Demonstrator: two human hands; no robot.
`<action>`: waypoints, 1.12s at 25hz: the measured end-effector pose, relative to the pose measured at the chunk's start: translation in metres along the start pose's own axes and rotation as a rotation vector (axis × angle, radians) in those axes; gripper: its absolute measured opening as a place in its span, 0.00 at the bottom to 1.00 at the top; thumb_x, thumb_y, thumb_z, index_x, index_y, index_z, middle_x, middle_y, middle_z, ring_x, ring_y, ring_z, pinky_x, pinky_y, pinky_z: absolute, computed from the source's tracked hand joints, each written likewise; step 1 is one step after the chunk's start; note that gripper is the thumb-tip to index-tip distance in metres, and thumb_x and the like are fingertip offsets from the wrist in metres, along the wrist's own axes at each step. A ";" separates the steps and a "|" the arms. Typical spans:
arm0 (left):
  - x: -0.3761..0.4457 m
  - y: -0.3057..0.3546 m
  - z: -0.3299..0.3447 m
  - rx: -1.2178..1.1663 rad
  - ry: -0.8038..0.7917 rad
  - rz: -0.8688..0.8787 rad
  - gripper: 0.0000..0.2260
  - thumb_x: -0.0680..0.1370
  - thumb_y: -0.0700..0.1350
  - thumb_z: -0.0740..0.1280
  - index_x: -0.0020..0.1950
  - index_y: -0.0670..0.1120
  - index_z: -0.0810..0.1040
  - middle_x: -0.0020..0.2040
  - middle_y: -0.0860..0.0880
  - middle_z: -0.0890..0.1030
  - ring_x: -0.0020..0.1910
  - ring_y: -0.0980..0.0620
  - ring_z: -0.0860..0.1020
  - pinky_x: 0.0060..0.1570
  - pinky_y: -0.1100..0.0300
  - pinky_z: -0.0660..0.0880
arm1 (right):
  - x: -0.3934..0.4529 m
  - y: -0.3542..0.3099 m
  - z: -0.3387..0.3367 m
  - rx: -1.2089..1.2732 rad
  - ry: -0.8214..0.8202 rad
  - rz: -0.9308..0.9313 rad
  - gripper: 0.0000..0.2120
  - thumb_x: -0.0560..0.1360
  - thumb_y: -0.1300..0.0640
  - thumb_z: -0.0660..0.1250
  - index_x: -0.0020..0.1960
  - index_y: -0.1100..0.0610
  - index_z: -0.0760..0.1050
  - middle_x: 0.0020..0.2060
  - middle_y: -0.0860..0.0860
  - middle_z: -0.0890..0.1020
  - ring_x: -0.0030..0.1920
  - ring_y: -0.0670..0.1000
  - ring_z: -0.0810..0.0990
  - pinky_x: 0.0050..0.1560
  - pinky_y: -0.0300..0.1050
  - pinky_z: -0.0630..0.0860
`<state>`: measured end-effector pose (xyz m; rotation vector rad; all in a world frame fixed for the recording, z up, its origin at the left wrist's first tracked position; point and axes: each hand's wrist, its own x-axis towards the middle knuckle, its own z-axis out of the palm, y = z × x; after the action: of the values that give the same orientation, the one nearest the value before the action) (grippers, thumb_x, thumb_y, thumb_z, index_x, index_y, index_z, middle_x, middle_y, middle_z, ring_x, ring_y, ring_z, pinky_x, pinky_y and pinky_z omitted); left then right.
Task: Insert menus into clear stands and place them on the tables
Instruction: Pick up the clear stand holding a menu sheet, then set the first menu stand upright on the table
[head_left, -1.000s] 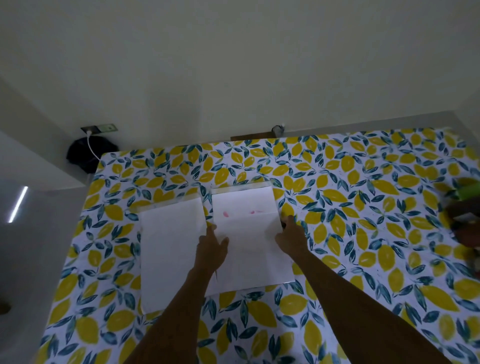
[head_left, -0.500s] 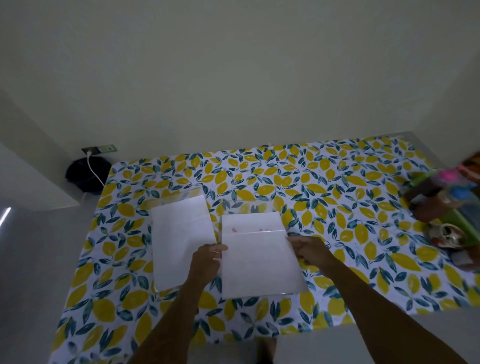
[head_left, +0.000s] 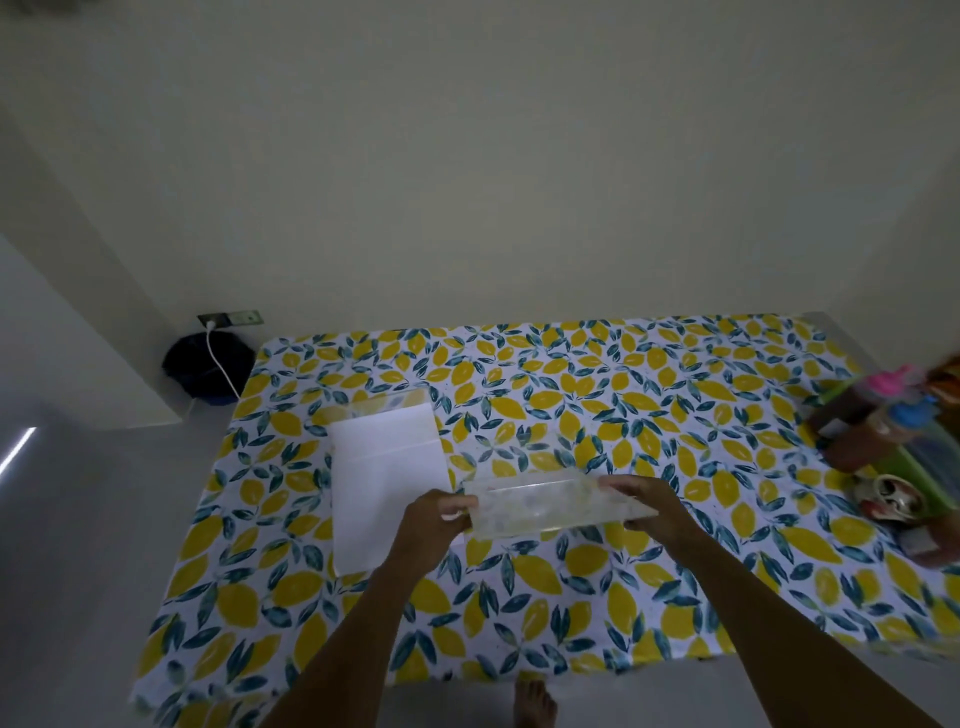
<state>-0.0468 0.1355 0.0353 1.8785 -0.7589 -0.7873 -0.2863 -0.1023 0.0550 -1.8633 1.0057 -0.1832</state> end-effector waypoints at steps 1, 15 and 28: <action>0.008 0.009 -0.004 0.083 -0.010 0.026 0.09 0.73 0.42 0.75 0.47 0.57 0.85 0.52 0.44 0.83 0.53 0.47 0.81 0.57 0.49 0.78 | 0.008 -0.003 -0.001 0.031 0.024 0.016 0.13 0.69 0.65 0.73 0.49 0.50 0.83 0.41 0.54 0.84 0.36 0.50 0.82 0.37 0.51 0.74; 0.131 0.044 -0.010 0.509 0.299 -0.025 0.12 0.79 0.54 0.64 0.41 0.47 0.72 0.41 0.46 0.84 0.40 0.43 0.81 0.38 0.53 0.75 | 0.140 -0.037 0.006 -0.310 0.221 -0.155 0.10 0.78 0.50 0.64 0.46 0.56 0.78 0.42 0.53 0.85 0.40 0.52 0.82 0.37 0.42 0.72; 0.128 0.029 -0.001 0.386 0.172 -0.093 0.11 0.80 0.53 0.63 0.54 0.47 0.78 0.52 0.47 0.84 0.48 0.48 0.82 0.48 0.50 0.80 | 0.136 -0.028 0.032 -0.147 0.285 -0.010 0.15 0.78 0.46 0.63 0.54 0.57 0.77 0.48 0.53 0.83 0.49 0.56 0.81 0.46 0.49 0.76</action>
<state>0.0260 0.0268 0.0362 2.3079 -0.7576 -0.5532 -0.1660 -0.1720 0.0222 -2.0136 1.2310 -0.3987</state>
